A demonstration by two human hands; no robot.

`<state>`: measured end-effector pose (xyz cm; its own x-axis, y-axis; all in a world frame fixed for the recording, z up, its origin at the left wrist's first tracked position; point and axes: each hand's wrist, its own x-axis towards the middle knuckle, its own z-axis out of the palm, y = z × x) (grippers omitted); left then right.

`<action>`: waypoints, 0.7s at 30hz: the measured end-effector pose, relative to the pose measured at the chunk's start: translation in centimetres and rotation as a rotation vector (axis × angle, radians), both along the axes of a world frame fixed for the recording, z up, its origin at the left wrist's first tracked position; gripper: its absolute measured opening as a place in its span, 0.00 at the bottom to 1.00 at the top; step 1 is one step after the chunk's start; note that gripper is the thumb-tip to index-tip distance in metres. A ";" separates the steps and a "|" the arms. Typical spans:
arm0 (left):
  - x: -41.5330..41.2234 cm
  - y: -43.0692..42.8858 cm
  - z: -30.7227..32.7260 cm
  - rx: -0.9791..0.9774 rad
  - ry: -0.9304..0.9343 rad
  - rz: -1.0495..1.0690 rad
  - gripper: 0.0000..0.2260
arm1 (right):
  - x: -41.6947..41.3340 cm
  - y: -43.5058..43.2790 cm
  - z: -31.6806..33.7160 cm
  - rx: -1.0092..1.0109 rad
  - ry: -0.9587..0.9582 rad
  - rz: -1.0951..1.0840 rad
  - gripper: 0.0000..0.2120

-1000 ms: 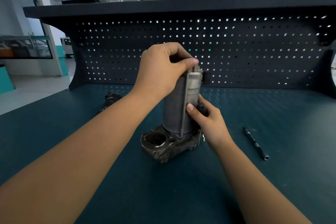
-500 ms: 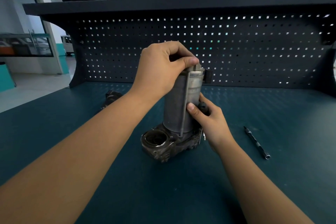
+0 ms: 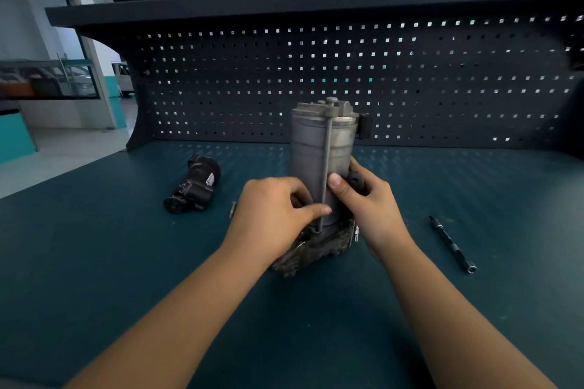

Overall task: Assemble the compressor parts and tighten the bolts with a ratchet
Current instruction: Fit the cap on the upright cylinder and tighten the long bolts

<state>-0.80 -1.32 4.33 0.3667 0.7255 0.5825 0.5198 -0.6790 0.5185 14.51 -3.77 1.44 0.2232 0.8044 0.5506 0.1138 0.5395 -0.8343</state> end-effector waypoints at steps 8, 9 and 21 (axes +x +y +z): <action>0.1 -0.1 0.0 -0.001 -0.033 -0.045 0.12 | 0.0 0.3 0.0 0.001 0.000 -0.008 0.23; 0.1 -0.2 0.0 -0.007 -0.034 -0.048 0.13 | 0.0 0.3 0.0 0.002 -0.002 -0.009 0.22; -0.2 -0.2 -0.1 -0.193 -0.149 -0.024 0.06 | -0.2 0.2 0.0 0.006 0.014 0.014 0.19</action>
<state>-0.98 -1.50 4.22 0.3058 0.8208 0.4825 0.4128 -0.5710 0.7096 14.29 -3.60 1.42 0.2192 0.8045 0.5520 0.0943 0.5457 -0.8327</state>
